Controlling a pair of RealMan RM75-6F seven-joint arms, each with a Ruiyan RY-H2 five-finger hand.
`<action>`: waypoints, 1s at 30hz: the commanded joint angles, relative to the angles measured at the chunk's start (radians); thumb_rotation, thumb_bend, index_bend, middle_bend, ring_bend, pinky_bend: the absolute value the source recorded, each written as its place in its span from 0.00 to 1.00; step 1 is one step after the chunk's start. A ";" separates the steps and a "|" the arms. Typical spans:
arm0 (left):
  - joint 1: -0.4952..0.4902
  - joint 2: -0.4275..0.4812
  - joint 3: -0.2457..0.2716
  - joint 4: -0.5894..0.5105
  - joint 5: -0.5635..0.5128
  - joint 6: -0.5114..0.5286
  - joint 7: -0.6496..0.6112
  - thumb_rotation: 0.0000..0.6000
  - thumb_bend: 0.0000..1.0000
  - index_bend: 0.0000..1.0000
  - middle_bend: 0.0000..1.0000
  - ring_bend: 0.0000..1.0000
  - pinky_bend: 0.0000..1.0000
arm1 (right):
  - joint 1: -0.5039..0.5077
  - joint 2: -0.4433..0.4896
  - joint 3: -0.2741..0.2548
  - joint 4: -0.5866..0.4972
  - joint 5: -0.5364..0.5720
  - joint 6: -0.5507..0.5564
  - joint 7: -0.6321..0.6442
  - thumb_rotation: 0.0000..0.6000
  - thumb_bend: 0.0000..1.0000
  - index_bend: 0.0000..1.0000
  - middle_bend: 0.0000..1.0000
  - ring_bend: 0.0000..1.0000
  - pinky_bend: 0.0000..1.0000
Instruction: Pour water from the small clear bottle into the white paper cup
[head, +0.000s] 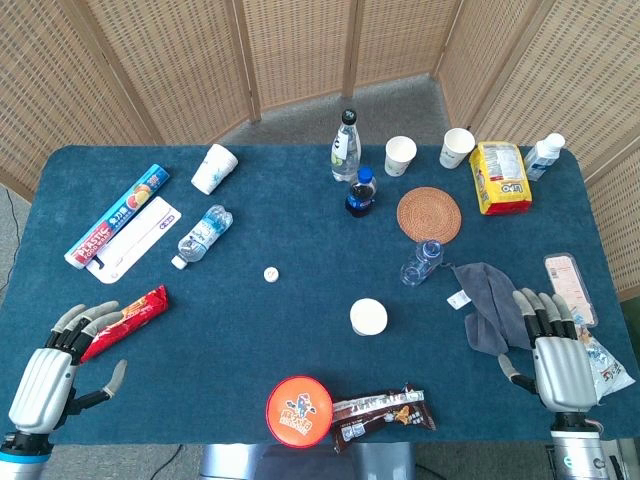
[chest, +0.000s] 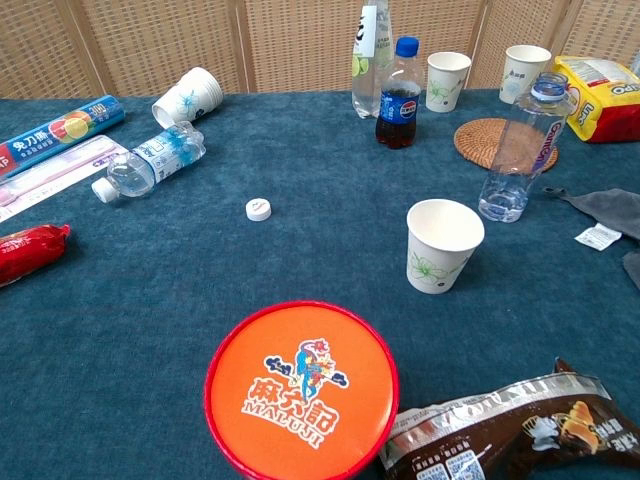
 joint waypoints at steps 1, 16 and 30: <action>-0.001 -0.002 -0.001 -0.002 -0.002 -0.004 0.003 0.78 0.48 0.21 0.19 0.18 0.10 | 0.003 -0.001 -0.001 0.001 0.003 -0.009 0.008 1.00 0.29 0.00 0.02 0.00 0.00; -0.016 -0.003 -0.012 -0.021 -0.015 -0.030 0.029 0.77 0.48 0.21 0.19 0.18 0.10 | 0.062 0.026 0.031 0.060 0.024 -0.122 0.393 1.00 0.28 0.00 0.01 0.00 0.00; -0.047 0.043 -0.027 -0.081 -0.006 -0.055 0.010 0.78 0.48 0.21 0.19 0.18 0.10 | 0.219 0.033 0.101 0.249 0.028 -0.346 1.051 1.00 0.14 0.00 0.00 0.00 0.00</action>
